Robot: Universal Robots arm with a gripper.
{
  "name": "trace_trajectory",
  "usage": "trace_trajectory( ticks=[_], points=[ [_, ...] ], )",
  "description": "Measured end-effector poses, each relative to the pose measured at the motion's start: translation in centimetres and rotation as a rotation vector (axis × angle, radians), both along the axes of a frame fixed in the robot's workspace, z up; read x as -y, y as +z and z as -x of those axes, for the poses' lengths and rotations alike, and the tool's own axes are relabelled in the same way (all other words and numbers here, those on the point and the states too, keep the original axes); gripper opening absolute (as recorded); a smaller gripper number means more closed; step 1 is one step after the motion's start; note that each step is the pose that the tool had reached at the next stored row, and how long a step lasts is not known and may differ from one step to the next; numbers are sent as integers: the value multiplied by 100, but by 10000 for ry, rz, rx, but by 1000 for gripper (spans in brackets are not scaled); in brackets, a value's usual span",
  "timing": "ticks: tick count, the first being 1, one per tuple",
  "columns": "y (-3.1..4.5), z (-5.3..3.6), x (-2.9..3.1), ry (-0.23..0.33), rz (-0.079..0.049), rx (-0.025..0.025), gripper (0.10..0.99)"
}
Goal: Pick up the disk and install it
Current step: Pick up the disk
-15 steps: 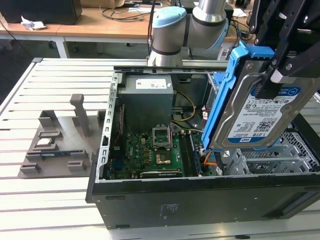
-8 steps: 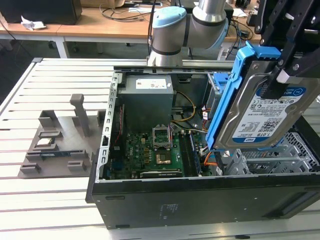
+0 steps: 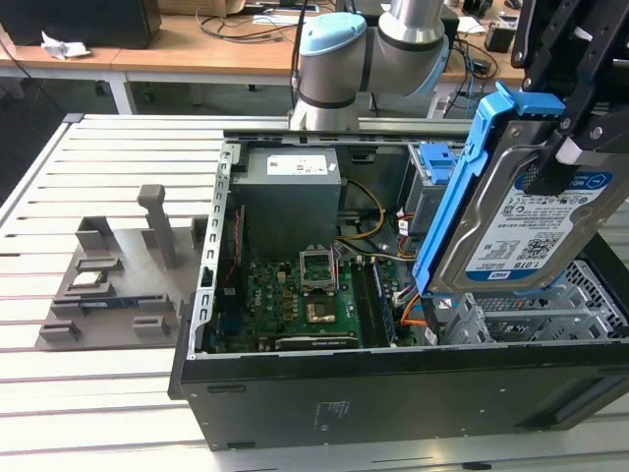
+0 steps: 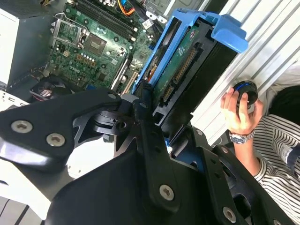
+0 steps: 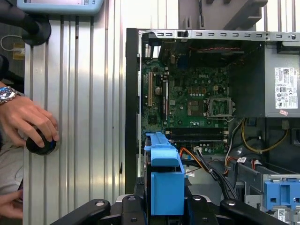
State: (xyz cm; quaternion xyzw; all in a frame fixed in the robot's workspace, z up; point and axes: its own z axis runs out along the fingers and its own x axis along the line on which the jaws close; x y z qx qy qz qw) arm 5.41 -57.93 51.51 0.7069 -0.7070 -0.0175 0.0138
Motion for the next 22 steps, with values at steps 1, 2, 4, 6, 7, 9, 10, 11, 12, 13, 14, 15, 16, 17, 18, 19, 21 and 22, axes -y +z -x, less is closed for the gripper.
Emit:
trace_trajectory(
  ticks=[1,2,4,6,7,9,10,11,12,13,14,15,16,17,18,19,21,22],
  points=[
    [0,-6,0,1,0,0,365],
    [-1,-16,0,1,-1,0,365],
    [-1,-25,0,0,1,0,365],
    [-2,-36,0,0,0,0,365],
    [-2,-44,0,1,0,0,365],
    [-3,-55,0,1,0,0,365],
    [-4,-60,0,1,1,0,365],
    [-6,-67,0,1,3,0,365],
    [-10,-72,0,1,2,0,365],
    [-16,-78,0,1,3,0,365],
    [-23,-82,0,1,2,-2,365],
    [-38,-94,0,0,2,-5,365],
    [-46,-105,0,0,1,-8,365],
    [-59,-128,-1,1,2,-14,365],
    [-69,-151,-3,1,2,-17,365],
    [-76,-172,-7,0,5,-19,365],
    [-84,-211,-32,0,18,-21,365],
    [-87,-223,-45,1,22,-21,365]
  ],
)
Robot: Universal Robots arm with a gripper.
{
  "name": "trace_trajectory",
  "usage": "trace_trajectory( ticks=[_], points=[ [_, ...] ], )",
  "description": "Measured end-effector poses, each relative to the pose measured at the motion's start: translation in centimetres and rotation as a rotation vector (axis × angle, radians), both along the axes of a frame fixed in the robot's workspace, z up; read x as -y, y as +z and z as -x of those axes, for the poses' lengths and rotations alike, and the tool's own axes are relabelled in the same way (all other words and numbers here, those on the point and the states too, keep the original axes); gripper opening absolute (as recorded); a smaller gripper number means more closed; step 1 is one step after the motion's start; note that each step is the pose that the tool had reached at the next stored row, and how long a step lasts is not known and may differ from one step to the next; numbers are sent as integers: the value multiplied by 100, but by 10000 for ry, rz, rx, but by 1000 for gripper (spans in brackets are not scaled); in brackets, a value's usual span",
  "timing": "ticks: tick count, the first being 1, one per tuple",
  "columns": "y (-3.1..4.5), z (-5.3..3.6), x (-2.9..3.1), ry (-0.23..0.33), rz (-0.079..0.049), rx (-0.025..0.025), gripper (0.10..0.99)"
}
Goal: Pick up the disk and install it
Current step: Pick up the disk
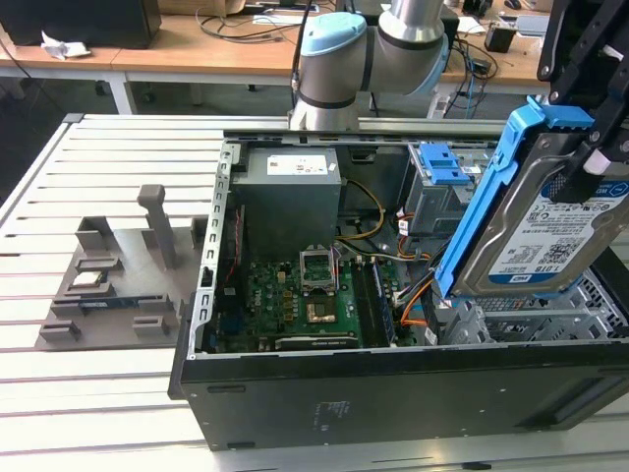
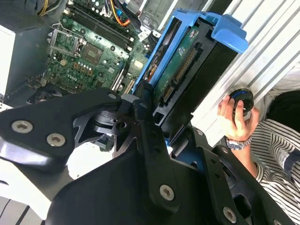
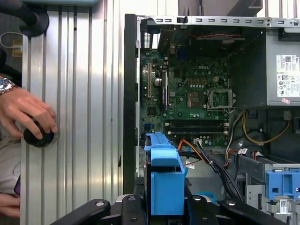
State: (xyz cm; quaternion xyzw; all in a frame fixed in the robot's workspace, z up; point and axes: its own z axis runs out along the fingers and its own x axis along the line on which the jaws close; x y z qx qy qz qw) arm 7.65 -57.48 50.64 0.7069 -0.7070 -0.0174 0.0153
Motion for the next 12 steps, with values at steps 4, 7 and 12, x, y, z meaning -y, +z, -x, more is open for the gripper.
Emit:
trace_trajectory(
  ticks=[4,7,12],
  points=[
    [-5,-43,-53,1,20,0,365],
    [-12,-55,-61,-1,21,0,365],
    [-22,-68,-64,0,22,0,365]
  ],
)
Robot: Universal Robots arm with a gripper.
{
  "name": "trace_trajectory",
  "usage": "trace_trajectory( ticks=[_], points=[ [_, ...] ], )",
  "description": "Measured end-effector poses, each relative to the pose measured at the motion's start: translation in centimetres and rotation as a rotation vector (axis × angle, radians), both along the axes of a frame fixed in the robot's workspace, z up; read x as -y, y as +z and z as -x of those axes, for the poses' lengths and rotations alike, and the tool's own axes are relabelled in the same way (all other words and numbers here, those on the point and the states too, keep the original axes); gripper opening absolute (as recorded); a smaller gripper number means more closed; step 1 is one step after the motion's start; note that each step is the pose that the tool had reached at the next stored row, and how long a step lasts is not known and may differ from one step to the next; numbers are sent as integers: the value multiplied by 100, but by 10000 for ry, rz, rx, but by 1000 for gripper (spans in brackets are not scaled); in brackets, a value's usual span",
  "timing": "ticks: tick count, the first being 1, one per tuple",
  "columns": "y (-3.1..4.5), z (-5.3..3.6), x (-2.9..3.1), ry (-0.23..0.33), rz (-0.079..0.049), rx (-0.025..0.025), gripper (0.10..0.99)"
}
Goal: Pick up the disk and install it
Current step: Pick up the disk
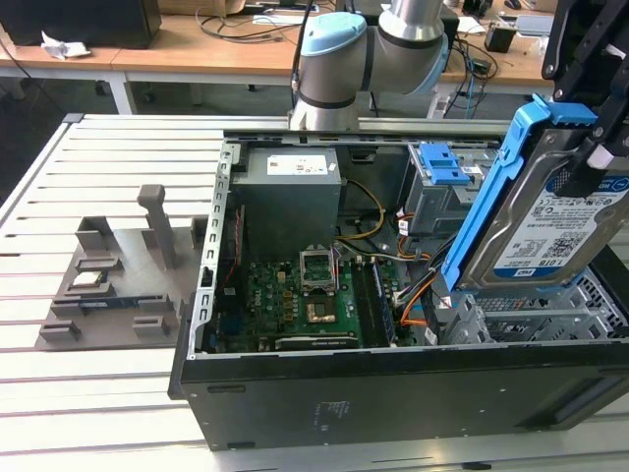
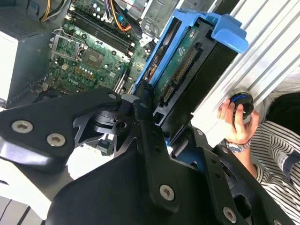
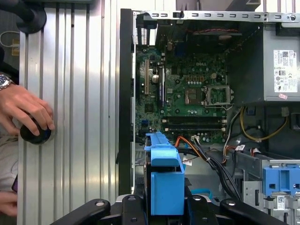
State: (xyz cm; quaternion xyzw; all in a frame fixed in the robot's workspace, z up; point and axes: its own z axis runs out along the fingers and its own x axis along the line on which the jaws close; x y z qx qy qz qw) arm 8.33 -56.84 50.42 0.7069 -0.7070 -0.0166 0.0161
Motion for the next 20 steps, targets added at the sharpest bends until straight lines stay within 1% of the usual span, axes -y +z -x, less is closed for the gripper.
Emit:
trace_trajectory(
  ticks=[14,18,20],
  points=[
    [-38,-34,0,1,0,0,365],
    [-86,-49,-1,1,3,-3,365],
    [-123,-92,-7,0,8,-8,365]
  ],
)
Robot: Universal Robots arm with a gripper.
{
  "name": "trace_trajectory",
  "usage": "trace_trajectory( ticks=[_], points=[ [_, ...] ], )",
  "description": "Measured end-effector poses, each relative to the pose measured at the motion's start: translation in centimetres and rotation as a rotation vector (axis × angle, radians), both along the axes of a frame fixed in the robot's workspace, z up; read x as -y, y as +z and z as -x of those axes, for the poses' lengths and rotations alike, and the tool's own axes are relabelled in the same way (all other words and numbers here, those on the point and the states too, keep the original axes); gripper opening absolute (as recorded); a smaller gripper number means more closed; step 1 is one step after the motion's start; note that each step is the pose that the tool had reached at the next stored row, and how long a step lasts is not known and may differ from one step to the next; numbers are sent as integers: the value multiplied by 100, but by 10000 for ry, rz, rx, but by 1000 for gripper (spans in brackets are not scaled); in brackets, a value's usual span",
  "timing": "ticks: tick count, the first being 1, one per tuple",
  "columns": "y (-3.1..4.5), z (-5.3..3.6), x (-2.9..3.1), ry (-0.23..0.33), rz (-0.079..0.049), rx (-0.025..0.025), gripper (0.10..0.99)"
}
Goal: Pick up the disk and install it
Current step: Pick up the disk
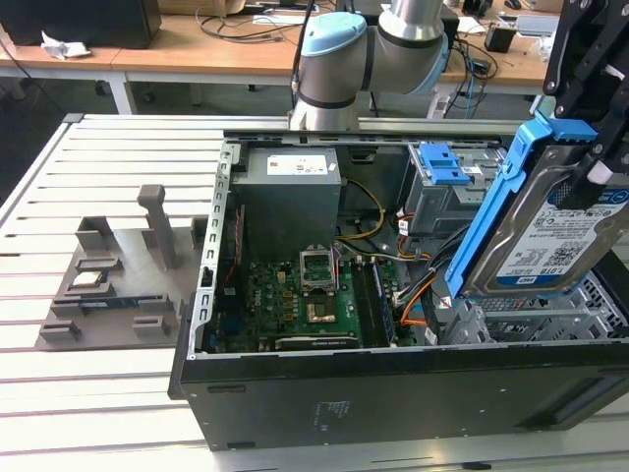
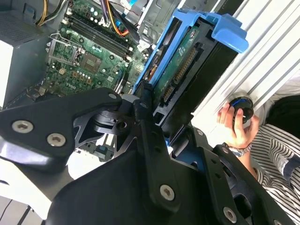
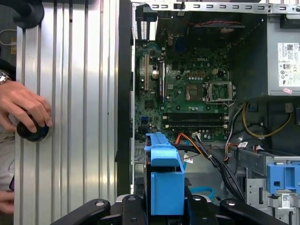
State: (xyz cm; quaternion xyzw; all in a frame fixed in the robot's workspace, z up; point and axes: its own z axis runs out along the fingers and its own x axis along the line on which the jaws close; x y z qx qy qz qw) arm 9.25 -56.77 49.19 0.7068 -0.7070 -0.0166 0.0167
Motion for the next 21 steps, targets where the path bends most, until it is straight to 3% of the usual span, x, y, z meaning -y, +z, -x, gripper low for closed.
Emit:
trace_trajectory(
  ticks=[11,21],
  points=[
    [-48,-209,-106,0,8,-6,365],
    [-171,-346,-187,0,35,-23,365]
  ],
)
